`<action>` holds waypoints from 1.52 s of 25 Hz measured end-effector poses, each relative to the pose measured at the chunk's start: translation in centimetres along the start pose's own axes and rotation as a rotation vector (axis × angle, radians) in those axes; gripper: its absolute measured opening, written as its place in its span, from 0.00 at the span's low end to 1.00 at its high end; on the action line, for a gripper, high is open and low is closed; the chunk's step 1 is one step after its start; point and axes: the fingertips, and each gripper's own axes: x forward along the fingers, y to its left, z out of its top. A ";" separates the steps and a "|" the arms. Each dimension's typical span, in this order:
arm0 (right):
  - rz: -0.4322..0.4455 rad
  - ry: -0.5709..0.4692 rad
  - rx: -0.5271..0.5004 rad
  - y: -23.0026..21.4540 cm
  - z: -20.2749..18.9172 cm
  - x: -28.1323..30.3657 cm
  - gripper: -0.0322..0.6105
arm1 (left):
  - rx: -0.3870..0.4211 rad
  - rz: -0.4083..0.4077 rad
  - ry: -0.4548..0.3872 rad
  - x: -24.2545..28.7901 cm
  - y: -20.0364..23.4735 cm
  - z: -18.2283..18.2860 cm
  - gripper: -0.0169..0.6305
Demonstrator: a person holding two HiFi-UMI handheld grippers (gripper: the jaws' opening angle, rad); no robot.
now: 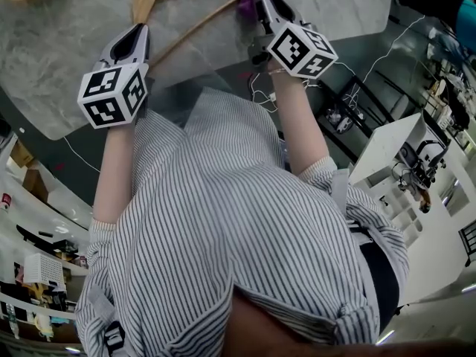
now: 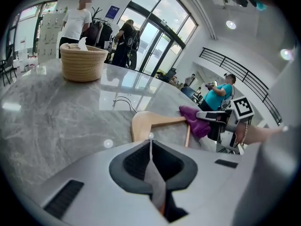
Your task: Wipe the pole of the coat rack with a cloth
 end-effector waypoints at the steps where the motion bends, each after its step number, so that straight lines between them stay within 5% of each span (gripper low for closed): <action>1: 0.001 0.002 -0.001 0.0 0.0 0.1 0.16 | -0.002 0.001 0.001 0.1 0.0 0.0 0.06; 38: 0.167 0.090 -0.063 9.5 -2.0 2.9 0.15 | -0.065 -0.023 -0.053 -3.1 2.8 0.1 0.06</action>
